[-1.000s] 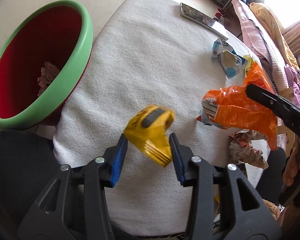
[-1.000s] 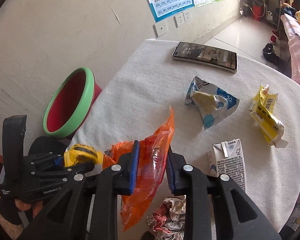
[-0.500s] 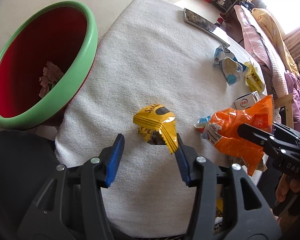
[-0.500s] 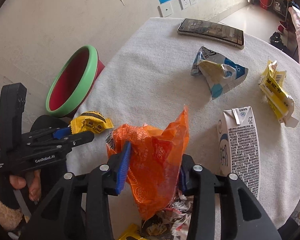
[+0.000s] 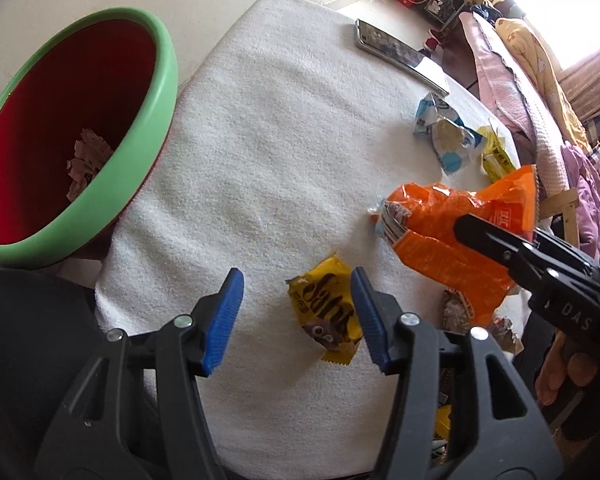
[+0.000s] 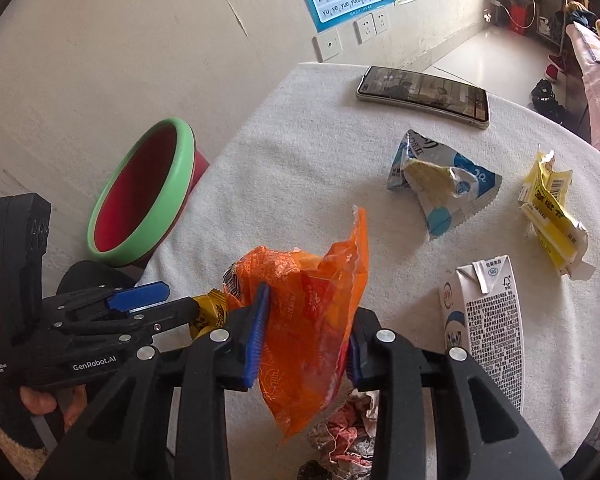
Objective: Collect trash
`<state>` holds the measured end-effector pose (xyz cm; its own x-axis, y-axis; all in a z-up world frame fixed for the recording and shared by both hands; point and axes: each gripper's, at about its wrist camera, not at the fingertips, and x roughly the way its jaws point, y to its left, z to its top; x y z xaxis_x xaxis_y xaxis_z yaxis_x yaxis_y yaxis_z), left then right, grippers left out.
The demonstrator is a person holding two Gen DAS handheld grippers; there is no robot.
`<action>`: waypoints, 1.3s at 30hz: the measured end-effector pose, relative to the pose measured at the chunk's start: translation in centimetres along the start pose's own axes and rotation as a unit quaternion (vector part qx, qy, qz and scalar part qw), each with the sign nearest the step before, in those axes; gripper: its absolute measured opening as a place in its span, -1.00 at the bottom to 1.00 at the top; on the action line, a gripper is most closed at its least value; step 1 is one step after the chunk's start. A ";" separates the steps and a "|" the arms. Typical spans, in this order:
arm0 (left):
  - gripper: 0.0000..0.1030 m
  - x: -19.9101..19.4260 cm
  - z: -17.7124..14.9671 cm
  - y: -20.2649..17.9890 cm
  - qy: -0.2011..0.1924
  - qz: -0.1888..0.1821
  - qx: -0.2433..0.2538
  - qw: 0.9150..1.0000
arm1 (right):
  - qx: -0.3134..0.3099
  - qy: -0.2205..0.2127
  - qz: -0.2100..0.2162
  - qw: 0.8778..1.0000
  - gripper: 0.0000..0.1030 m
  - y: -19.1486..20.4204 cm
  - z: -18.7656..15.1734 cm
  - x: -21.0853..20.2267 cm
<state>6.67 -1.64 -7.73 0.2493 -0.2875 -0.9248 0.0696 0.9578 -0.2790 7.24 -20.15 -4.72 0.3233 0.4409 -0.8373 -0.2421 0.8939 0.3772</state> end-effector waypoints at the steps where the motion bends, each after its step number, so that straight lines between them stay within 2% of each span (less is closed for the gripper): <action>1: 0.02 0.1 -0.2 -0.2 0.004 -0.001 0.003 1.000 | 0.002 0.003 0.000 1.000 -0.37 -0.2 -0.2 0.1; 5: 0.07 -0.3 -0.8 -0.3 0.014 -0.013 0.003 1.000 | 0.011 0.017 -0.004 1.000 -0.25 -1.0 -0.8 0.5; 6: 0.13 -0.3 -1.0 -0.3 0.018 -0.012 0.004 1.000 | 0.012 0.023 -0.004 1.000 -0.25 -1.1 -1.0 0.7; 10: 0.13 0.4 -1.4 -0.3 0.031 -0.005 0.010 0.999 | 0.012 0.041 -0.003 0.999 -0.27 -1.1 -1.7 1.5; 14: 0.13 0.8 -1.4 -1.2 0.033 -0.002 0.023 0.999 | 0.007 0.035 -0.006 0.999 -0.37 -0.7 -1.6 1.3; 23: 0.11 2.2 -2.1 -2.6 0.048 0.000 0.047 0.998 | 0.033 0.013 -0.009 0.999 -0.38 -1.8 -1.2 0.5; 28: -0.31 2.7 -2.4 -3.0 0.053 -0.003 0.052 0.997 | 0.039 0.010 -0.003 0.999 -0.38 -1.8 -1.2 0.3; 29: -0.48 2.8 -2.4 -3.0 0.054 -0.006 0.051 0.997 | 0.040 0.009 -0.002 0.999 -0.38 -1.8 -1.2 0.3; 32: -0.64 2.4 -2.5 -3.1 0.044 -0.006 0.052 0.998 | 0.043 0.006 0.002 0.999 -0.38 -1.8 -1.2 0.1; 39: -0.64 1.0 -2.1 -2.5 0.015 -0.014 0.038 0.999 | 0.046 -0.009 0.009 0.999 -0.38 -1.6 -0.8 -0.8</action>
<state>4.75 -4.34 -8.54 0.2164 -0.3125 -0.9249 0.1491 0.9469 -0.2850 6.58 -21.98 -4.96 0.3365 0.4568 -0.8235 -0.1631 0.8895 0.4268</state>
